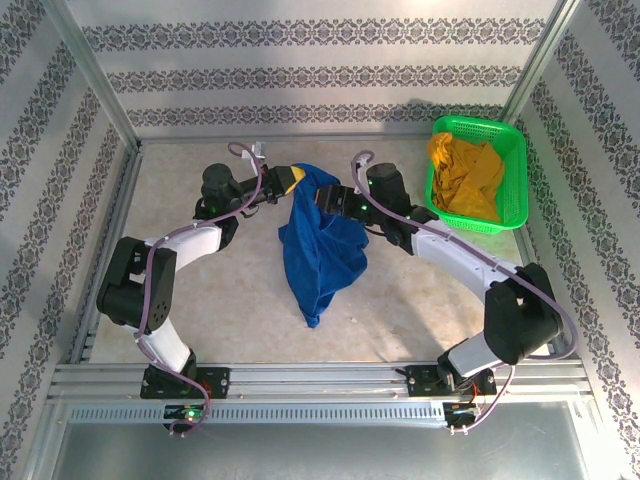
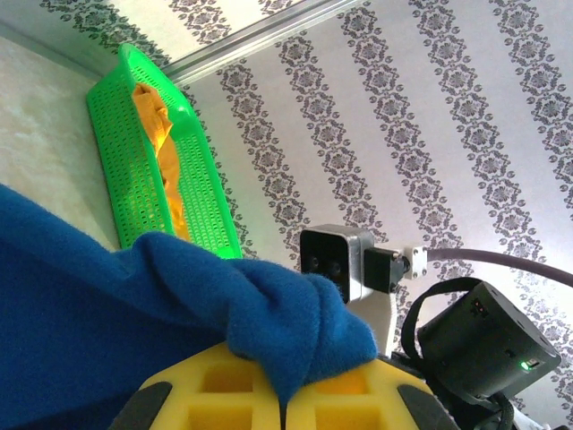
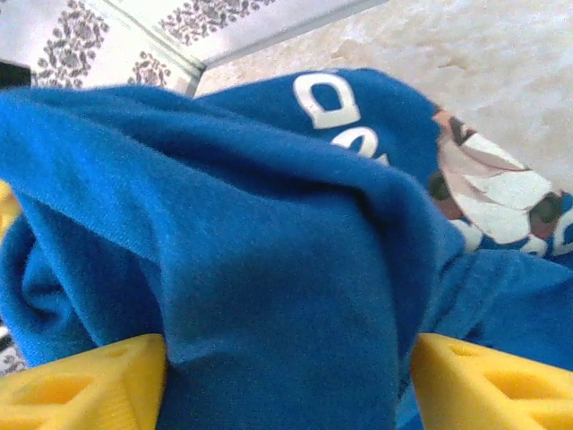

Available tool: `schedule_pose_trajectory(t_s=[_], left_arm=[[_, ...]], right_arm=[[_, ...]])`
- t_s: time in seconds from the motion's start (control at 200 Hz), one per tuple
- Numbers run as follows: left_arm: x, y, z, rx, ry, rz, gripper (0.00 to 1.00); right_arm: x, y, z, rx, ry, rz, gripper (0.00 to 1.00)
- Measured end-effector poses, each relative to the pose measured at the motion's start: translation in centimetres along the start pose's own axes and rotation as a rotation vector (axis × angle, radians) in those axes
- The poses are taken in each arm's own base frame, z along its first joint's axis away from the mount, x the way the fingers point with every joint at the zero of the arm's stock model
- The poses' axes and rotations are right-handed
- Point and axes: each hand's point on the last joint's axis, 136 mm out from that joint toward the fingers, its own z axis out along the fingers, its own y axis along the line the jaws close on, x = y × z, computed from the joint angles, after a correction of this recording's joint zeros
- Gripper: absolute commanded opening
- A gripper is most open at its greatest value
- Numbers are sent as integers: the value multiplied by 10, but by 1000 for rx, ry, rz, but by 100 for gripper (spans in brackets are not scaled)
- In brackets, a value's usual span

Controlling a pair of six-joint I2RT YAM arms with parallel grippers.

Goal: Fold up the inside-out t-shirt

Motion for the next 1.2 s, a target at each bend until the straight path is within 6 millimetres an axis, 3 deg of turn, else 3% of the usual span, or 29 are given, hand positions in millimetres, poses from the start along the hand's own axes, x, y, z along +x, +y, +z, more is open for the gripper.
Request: schedule_pose_trajectory(t_s=[0.07,0.145,0.205,0.35,0.49,0.635,0.754,0.814,0.919,0.994,1.084,1.204], left_arm=[[0,0,0,0,0,0,0],[0,0,0,0,1,-1,0],[0,0,0,-1,0,-1,0],[0,12,-5,-31,-23,-18,0],[2,51,-17,-159,-51,-50,0],[6,82,-21,-263,-49,-48,0],[14,94,-6,-286,-8,-29,0],[20,96,9,-288,22,-15,0],[37,91,36,-270,83,12,18],[49,84,44,-253,114,23,29],[50,79,37,-252,108,32,38],[34,71,4,-269,42,33,45]], right_arm=[[4,-1,6,-3,15,1,44],[5,-3,13,-10,25,17,16],[1,-5,16,-30,25,36,0],[-26,-5,10,-136,-14,100,0],[-57,19,-11,-334,-70,122,0],[-64,55,-34,-562,-67,143,0],[-65,73,-38,-713,-48,185,0],[-65,70,-30,-750,-38,226,0],[-62,59,-16,-766,-24,283,0],[-63,54,-15,-765,-32,302,0],[-68,46,-22,-754,-69,303,0],[-70,20,-29,-705,-109,338,0]])
